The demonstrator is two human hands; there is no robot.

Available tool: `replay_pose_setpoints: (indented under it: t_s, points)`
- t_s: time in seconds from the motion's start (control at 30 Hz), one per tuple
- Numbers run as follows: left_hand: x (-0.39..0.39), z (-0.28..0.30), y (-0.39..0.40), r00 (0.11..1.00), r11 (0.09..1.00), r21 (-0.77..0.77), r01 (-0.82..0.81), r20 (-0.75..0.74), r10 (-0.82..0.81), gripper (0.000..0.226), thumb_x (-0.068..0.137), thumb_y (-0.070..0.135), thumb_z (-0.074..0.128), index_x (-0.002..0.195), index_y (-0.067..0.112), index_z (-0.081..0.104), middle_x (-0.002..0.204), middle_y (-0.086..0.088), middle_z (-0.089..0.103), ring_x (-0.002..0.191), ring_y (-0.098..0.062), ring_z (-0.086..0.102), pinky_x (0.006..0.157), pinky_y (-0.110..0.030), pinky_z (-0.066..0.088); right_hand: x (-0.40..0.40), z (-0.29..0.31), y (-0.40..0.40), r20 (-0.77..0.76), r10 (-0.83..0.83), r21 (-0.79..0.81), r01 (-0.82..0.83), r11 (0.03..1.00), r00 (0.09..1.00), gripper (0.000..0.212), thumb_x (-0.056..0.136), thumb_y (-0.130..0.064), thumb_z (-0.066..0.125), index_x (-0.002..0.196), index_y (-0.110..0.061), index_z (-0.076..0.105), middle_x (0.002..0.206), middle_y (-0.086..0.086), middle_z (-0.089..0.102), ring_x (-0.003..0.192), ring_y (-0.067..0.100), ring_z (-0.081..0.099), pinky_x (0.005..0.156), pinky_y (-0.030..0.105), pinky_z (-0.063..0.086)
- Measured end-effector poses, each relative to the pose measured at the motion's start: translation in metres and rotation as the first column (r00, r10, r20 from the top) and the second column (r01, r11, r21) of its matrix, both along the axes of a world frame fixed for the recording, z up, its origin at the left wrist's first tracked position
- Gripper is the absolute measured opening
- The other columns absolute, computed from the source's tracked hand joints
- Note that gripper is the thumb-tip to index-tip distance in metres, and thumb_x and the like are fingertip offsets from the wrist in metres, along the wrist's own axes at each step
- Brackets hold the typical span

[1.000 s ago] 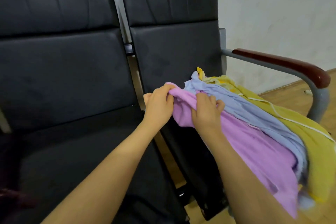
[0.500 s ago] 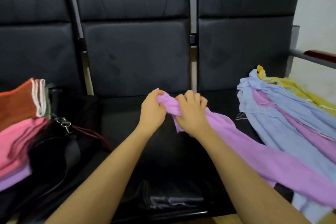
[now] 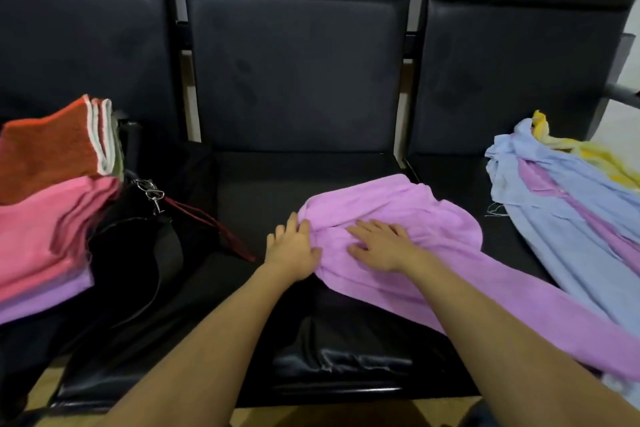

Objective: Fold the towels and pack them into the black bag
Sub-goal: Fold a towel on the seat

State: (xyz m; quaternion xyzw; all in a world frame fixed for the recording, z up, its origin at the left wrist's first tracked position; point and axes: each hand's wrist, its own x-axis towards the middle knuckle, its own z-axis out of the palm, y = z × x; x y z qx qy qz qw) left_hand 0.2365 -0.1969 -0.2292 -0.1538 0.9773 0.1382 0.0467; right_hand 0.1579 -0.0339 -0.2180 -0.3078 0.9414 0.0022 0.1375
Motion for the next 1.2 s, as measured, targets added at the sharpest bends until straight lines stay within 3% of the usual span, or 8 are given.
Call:
replay_pose_setpoints:
  t_s: [0.13,0.27,0.37,0.5,0.67,0.87,1.07,1.2]
  points:
    - [-0.007,-0.008,-0.006,0.999,0.999,-0.047,-0.027,0.024,0.028,0.068,0.096,0.037,0.041,0.151,0.014,0.007,0.158,-0.011,0.003,0.139,-0.033,0.018,0.111,-0.045,0.016,-0.008,-0.018,-0.012,0.026,0.003,0.028,-0.003,1.000,1.000,0.062,0.099,-0.051,0.023,0.151,-0.034,-0.005,0.160,-0.007,-0.012,0.146,0.015,-0.013,0.115,0.046,-0.010]
    - [-0.013,-0.014,-0.019,0.989,0.988,-0.060,-0.142,0.027,0.143,0.067,0.097,0.033,0.036,0.152,0.016,0.002,0.156,-0.015,0.007,0.138,-0.034,0.018,0.112,-0.046,0.015,-0.020,-0.024,-0.033,0.080,-0.052,-0.069,0.057,0.996,0.995,0.060,0.099,-0.054,0.019,0.151,-0.036,-0.006,0.159,-0.009,-0.014,0.146,0.013,-0.016,0.115,0.044,-0.014]
    - [-0.014,-0.016,-0.024,0.973,0.962,-0.149,-0.229,-0.016,0.229,0.065,0.095,0.027,0.038,0.151,0.021,0.007,0.144,-0.018,0.022,0.128,-0.034,0.027,0.108,-0.041,0.021,-0.024,-0.024,-0.047,0.120,-0.065,-0.247,0.093,0.965,0.991,0.051,0.102,-0.047,0.016,0.151,-0.034,0.013,0.160,-0.012,0.006,0.147,0.011,-0.001,0.117,0.042,-0.006]
    - [-0.011,-0.013,-0.027,0.972,0.935,-0.265,-0.237,-0.069,0.227,0.061,0.094,0.021,0.036,0.150,0.026,0.012,0.132,-0.016,0.037,0.118,-0.032,0.039,0.101,-0.038,0.027,-0.025,-0.020,-0.050,-0.205,-0.200,-0.486,0.078,0.870,0.958,0.030,0.100,-0.022,0.035,0.123,-0.019,0.053,0.130,0.000,0.054,0.123,0.021,0.045,0.099,0.037,0.029]
    - [-0.007,-0.013,-0.023,0.987,0.937,-0.312,-0.159,-0.064,0.146,0.062,0.093,0.016,0.038,0.149,0.014,0.011,0.133,-0.015,0.046,0.118,-0.031,0.048,0.102,-0.038,0.029,-0.027,-0.023,-0.045,-0.339,-0.190,-0.220,0.119,0.968,0.921,0.033,0.093,-0.034,0.048,0.122,-0.017,0.051,0.128,0.003,0.051,0.119,0.025,0.044,0.096,0.036,0.028]
    - [-0.004,-0.010,-0.023,0.984,0.961,-0.244,-0.129,-0.149,0.094,0.055,0.091,0.007,0.042,0.143,0.009,0.025,0.131,-0.013,0.046,0.113,-0.028,0.053,0.097,-0.035,0.035,-0.020,-0.017,-0.050,-0.311,-0.231,-0.294,0.138,0.946,0.922,0.018,0.094,-0.026,0.047,0.107,-0.021,0.059,0.118,0.003,0.057,0.112,0.026,0.049,0.091,0.037,0.028]
    - [-0.004,0.014,-0.032,0.917,0.962,-0.158,-0.224,-0.368,0.153,0.032,0.092,0.002,0.037,0.120,0.010,0.050,0.114,-0.007,0.058,0.100,-0.028,0.059,0.077,-0.030,0.037,-0.027,0.001,-0.047,-0.334,-0.306,-0.509,0.102,0.854,0.892,0.015,0.097,-0.022,0.043,0.083,-0.021,0.044,0.097,0.005,0.064,0.094,0.027,0.055,0.079,0.037,0.025]
    - [0.000,0.025,-0.037,0.848,0.962,-0.103,-0.255,-0.501,0.171,0.036,0.091,0.001,0.039,0.124,0.012,0.050,0.111,-0.008,0.057,0.093,-0.029,0.059,0.074,-0.030,0.036,-0.024,0.019,-0.043,-0.196,-0.436,-0.780,0.130,0.612,0.878,0.014,0.095,-0.008,0.036,0.086,-0.014,0.044,0.077,-0.001,0.055,0.075,0.024,0.045,0.079,0.034,0.026]
